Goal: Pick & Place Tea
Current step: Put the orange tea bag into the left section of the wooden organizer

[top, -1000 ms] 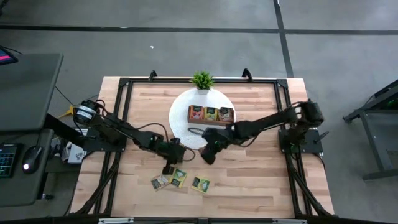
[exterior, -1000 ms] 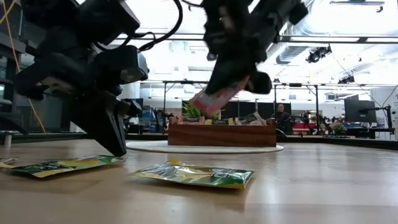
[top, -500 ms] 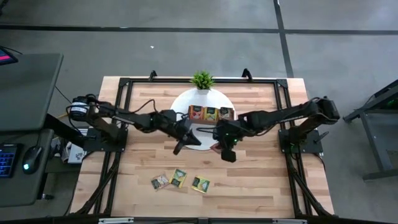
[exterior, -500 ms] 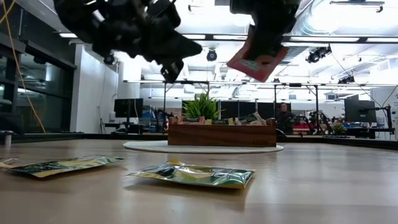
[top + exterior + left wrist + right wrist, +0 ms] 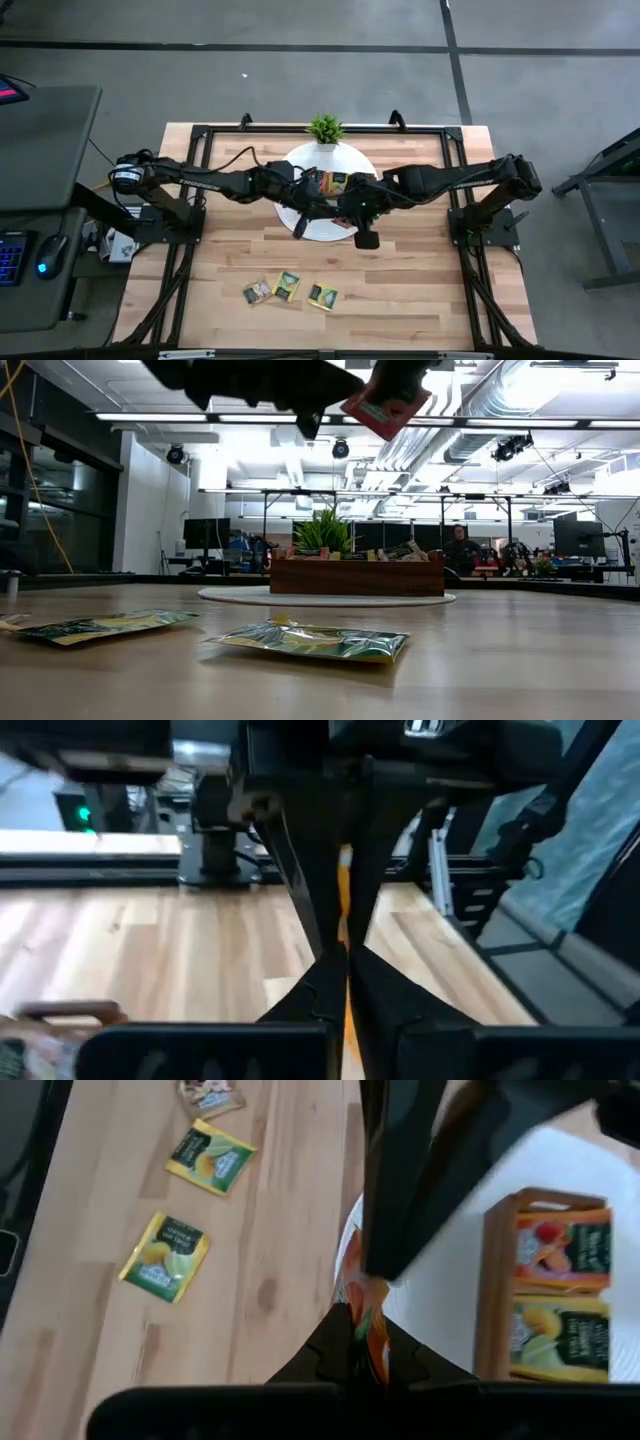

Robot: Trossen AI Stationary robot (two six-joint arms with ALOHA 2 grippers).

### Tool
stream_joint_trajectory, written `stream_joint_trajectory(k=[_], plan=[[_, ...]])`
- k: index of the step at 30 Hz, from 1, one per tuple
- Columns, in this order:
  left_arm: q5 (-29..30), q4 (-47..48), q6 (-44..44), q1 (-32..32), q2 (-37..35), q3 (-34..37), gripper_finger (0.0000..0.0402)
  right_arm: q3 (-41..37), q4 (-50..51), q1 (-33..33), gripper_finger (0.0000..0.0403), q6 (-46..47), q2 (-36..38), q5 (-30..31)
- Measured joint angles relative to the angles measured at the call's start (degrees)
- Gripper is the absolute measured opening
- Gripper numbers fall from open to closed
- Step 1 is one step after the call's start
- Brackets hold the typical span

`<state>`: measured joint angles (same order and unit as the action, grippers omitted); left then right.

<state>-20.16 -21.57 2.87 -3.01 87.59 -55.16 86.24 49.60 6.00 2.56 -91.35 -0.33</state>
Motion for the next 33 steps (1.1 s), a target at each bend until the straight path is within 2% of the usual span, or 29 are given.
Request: stream_joint_trajectory(k=[6, 10, 13, 28, 33], plan=[[2.30, 7.75, -4.42, 0.00, -0.02, -4.76, 0.0081, 0.17, 0.91, -0.72, 0.0000, -0.63, -0.02, 0.99], [3.10, 8.62, -4.59, 0.00, -0.04, -5.90, 0.0130, 0.17, 0.57, -0.88, 0.0000, -1.13, -0.02, 1.44], [3.24, 8.50, -4.27, 0.00, -0.04, -5.98, 0.0147, 0.17, 0.57, -1.14, 0.0000, -1.14, -0.02, 1.39], [6.77, 8.28, -4.13, 0.81, -0.07, -6.01, 0.0151, 0.17, -2.84, -1.14, 0.0000, -1.13, -0.02, 1.83], [6.57, 8.45, -4.11, 0.81, -0.07, -6.01, 0.0117, 0.17, -2.86, -1.14, 0.0000, -1.11, -0.15, 2.04]])
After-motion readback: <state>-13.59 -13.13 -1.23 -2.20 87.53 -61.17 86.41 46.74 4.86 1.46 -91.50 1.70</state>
